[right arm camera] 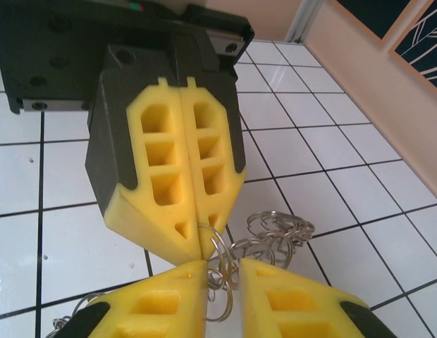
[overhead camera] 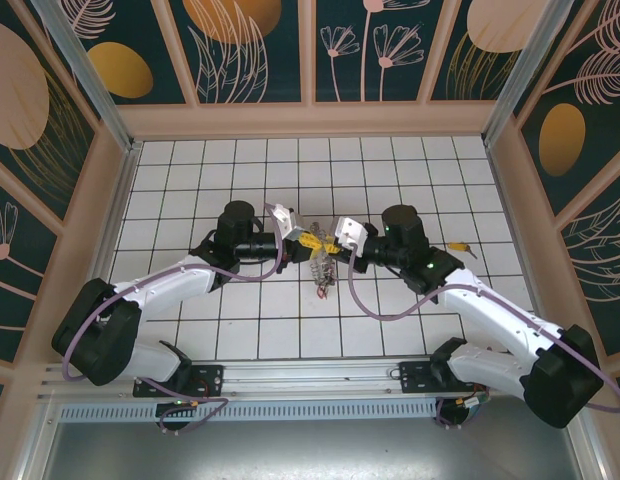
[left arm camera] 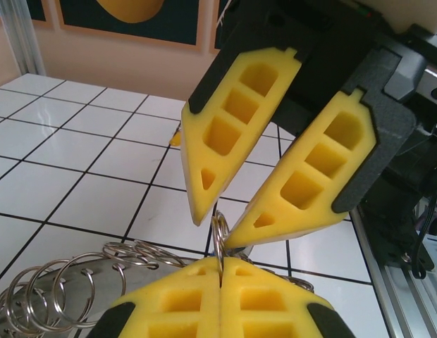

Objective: Put the keys on the keyring

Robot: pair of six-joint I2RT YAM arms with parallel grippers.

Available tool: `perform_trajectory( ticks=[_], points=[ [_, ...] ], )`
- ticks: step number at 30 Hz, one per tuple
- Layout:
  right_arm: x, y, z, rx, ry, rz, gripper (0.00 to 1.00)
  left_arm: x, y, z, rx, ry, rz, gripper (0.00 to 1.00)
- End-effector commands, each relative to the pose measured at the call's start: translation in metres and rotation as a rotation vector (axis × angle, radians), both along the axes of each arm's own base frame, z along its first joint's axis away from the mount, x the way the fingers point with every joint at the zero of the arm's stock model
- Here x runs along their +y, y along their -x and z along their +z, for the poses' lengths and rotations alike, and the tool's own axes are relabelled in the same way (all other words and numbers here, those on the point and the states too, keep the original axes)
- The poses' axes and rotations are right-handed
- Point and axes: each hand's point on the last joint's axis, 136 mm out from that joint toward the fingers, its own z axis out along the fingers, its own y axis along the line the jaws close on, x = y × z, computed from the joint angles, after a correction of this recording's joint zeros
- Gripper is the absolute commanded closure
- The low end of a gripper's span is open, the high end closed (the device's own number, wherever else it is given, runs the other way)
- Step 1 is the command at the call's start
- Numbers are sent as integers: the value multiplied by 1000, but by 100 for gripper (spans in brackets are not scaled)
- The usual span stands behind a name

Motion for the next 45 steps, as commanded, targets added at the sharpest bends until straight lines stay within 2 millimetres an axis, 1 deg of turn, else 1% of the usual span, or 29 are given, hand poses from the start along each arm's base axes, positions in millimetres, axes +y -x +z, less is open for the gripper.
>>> perform_trajectory(
  ticks=[1,4,11,14,20,23,34,40,44,45],
  points=[
    [1,-5,10,-33,2,0,83,-5,4,28,-79,54,-48,100],
    [1,-5,9,-35,3,0,84,-4,5,28,-83,56,-48,100],
    [1,-6,8,-36,2,2,84,-3,8,30,-102,61,-54,100],
    [2,-7,8,-38,-4,4,82,-3,10,30,-115,65,-65,100],
    [-1,-9,16,-48,-33,-5,79,-2,10,29,-124,60,-63,100],
    [-2,-8,20,-49,-38,6,78,-2,10,29,-122,57,-57,100],
    [4,-2,16,31,-55,82,76,-2,11,32,-152,63,-68,100],
    [8,-2,13,70,-58,110,78,-2,10,33,-161,64,-67,100],
    [5,-5,11,83,-49,96,81,-2,9,33,-159,64,-62,100],
    [4,-6,10,85,-48,93,84,-3,9,33,-158,64,-61,100]
  ],
)
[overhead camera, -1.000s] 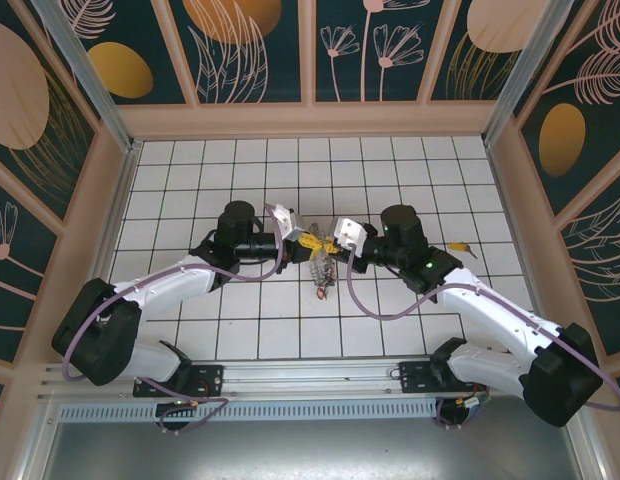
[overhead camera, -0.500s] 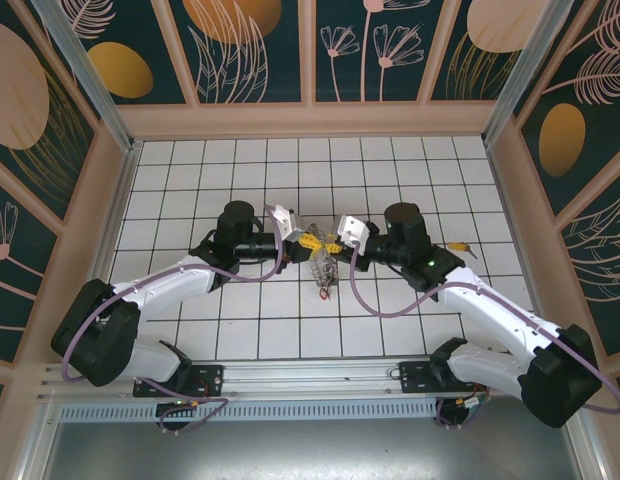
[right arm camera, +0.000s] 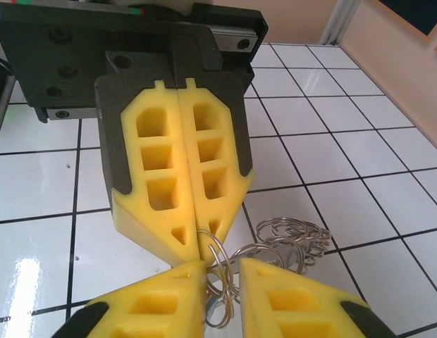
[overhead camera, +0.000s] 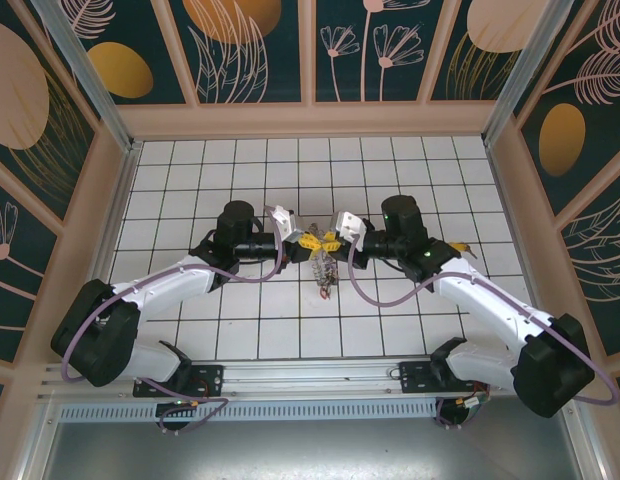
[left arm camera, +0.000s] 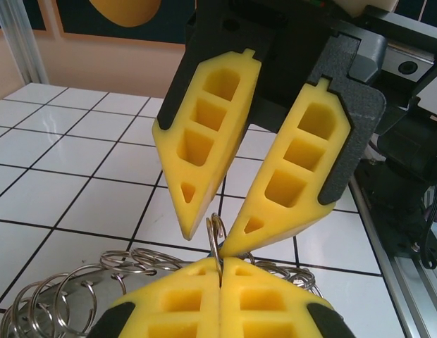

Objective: Put the keys on the keyring

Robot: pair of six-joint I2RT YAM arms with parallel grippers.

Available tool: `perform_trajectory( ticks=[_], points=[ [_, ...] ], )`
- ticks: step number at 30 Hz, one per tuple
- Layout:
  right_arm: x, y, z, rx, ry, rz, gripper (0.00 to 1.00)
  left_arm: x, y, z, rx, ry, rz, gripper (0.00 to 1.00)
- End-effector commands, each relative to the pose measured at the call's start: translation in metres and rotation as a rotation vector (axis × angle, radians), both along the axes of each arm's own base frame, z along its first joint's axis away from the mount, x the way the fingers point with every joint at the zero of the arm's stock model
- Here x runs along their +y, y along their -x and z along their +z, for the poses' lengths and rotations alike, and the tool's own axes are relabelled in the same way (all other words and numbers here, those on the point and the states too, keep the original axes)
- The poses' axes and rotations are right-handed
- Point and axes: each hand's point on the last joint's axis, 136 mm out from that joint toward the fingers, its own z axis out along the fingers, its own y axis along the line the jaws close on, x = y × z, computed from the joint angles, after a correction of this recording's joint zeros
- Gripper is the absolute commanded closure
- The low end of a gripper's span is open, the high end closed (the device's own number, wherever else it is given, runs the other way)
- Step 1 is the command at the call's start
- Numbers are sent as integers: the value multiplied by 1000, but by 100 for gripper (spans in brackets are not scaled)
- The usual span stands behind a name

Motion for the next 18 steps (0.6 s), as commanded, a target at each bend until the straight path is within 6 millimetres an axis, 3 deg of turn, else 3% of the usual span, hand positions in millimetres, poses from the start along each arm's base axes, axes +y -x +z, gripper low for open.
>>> perform_trajectory(
  ticks=[1,8,12,18],
  points=[
    [-1,-5,12,-7,-16,0,85,-3,7,33,-104,71,-50,100],
    [-5,-8,8,4,-11,-19,99,-4,5,35,-107,87,-39,100],
    [-4,-6,13,-5,-21,-13,100,-5,3,28,-89,67,-37,99],
    [-4,-7,9,10,29,-5,100,-5,3,14,-72,-6,-55,88]
  ],
)
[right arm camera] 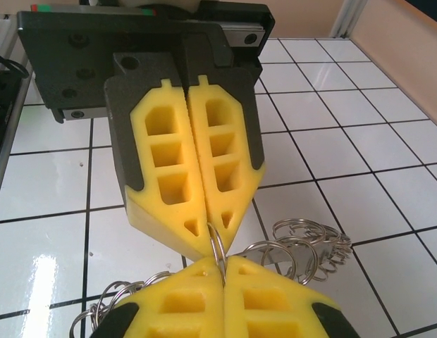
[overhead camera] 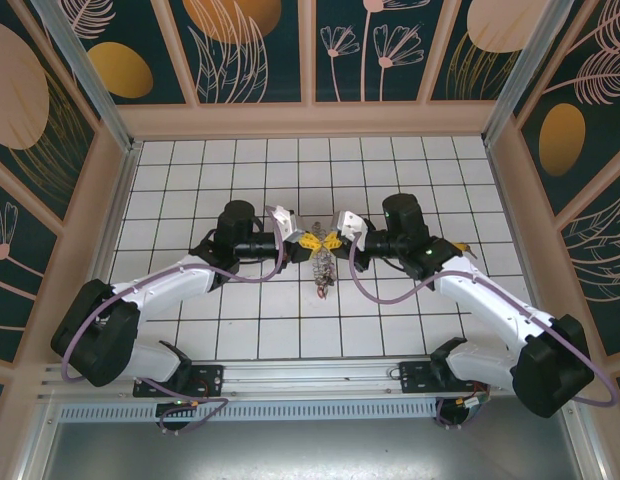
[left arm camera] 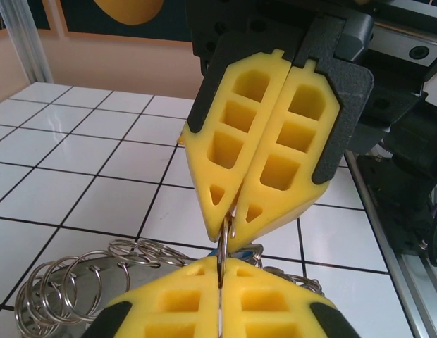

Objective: Put the keys on the keyring

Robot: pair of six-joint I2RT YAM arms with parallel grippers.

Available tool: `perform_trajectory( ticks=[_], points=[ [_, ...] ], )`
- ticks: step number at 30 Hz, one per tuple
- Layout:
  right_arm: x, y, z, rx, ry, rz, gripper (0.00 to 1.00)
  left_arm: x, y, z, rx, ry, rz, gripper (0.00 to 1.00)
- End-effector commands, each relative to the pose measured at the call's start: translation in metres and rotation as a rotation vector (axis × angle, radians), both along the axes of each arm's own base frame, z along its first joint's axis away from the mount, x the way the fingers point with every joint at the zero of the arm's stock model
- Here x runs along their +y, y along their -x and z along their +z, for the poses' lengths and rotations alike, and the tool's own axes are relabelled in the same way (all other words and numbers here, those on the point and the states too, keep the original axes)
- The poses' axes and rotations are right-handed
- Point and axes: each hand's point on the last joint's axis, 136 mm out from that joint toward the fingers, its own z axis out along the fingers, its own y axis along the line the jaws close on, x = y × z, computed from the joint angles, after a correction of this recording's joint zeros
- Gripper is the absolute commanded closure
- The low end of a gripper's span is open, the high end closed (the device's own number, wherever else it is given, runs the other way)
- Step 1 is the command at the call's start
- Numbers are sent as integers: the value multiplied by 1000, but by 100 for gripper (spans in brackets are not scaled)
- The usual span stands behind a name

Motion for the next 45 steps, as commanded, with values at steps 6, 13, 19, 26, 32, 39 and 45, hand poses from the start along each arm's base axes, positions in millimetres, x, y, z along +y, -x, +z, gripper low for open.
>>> perform_trajectory(
  ticks=[6,13,19,26,32,39,45],
  points=[
    [2,-7,10,-20,41,0,100,-4,5,-1,-30,-71,-80,83],
    [5,-4,14,-19,43,14,100,-4,5,-13,-1,-118,-91,81],
    [7,-2,16,-19,38,25,100,-4,4,-13,-3,-120,-79,78],
    [9,-1,13,-11,44,27,100,-5,2,3,-35,-66,-66,78],
    [9,0,13,-9,46,34,100,-5,2,2,-31,-66,-67,80],
    [11,2,16,-12,31,51,100,-7,1,0,-20,-67,-68,95],
    [5,0,8,-39,40,26,99,-6,4,10,-49,-29,-69,100]
  ],
)
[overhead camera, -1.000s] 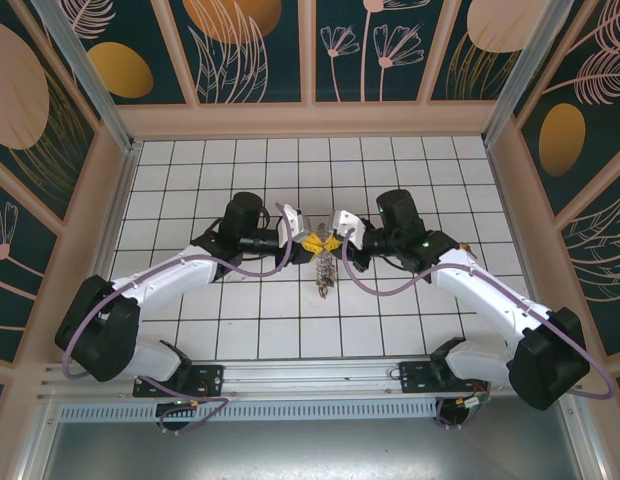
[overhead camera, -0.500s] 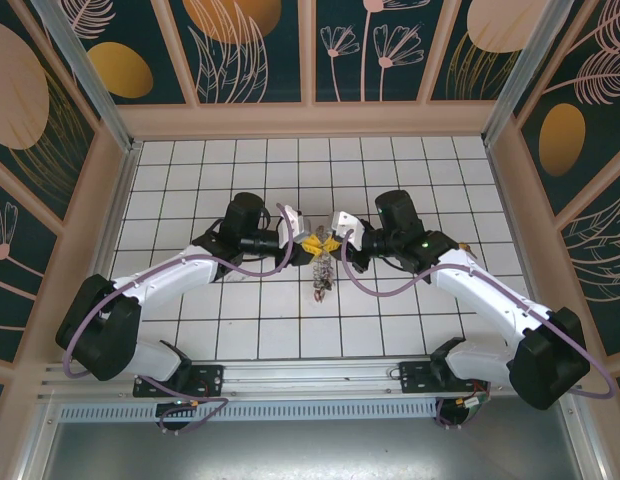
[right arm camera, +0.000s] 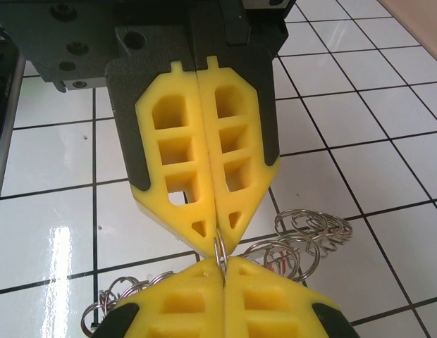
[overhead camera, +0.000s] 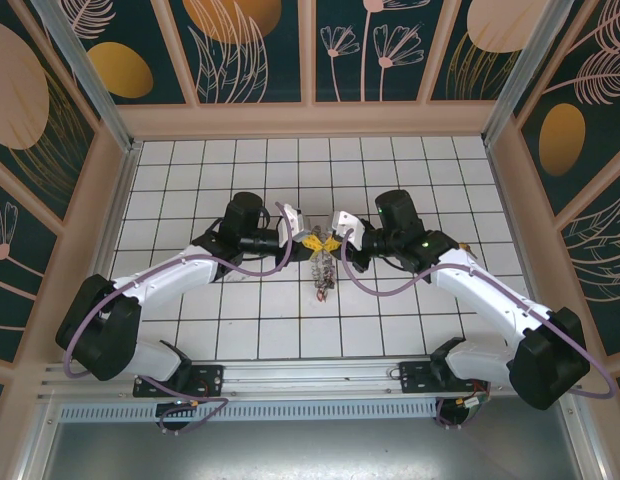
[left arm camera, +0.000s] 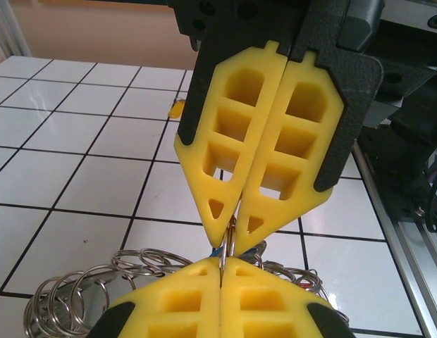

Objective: Put the keys on the keyring

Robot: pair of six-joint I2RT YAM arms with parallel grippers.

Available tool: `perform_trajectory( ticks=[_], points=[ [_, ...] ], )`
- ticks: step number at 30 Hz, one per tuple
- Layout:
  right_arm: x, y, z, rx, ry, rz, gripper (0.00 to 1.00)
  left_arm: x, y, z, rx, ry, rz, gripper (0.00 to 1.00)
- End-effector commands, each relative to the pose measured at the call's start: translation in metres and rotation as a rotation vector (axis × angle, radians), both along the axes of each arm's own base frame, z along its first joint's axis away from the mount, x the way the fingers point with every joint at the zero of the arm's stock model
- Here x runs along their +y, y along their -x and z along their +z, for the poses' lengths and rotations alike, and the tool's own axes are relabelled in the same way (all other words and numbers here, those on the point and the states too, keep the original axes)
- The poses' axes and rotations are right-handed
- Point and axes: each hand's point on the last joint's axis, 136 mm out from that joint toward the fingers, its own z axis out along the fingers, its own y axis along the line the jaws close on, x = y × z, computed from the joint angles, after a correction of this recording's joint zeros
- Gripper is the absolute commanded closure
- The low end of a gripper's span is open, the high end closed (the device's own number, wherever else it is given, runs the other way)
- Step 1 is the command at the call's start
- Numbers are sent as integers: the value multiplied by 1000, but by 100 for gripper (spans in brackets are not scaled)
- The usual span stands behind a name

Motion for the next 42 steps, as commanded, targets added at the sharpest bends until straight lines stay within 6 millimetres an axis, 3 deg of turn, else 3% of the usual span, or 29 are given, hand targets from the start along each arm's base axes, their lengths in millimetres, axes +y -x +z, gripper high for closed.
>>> perform_trajectory(
  ticks=[1,5,12,14,23,30,38,42],
  points=[
    [3,-2,15,-90,-47,23,97,-2,8,22,-54,78,-31,100],
    [-5,-4,4,-62,-68,-1,91,-2,13,35,-73,147,-43,100],
    [-4,4,7,-40,-149,26,87,-3,20,48,-59,216,-72,100],
    [-11,-2,7,-31,-174,6,86,-3,21,51,-57,229,-77,100],
    [-11,-1,12,-19,-220,6,84,-5,20,49,-40,233,-81,100],
    [-17,-5,1,-8,-169,-40,85,-4,19,51,-48,238,-73,100],
    [-17,0,31,-90,-221,-22,78,-5,15,45,-39,216,-65,100],
    [-13,4,33,-92,-213,18,77,-7,14,43,-34,206,-66,100]
  ],
)
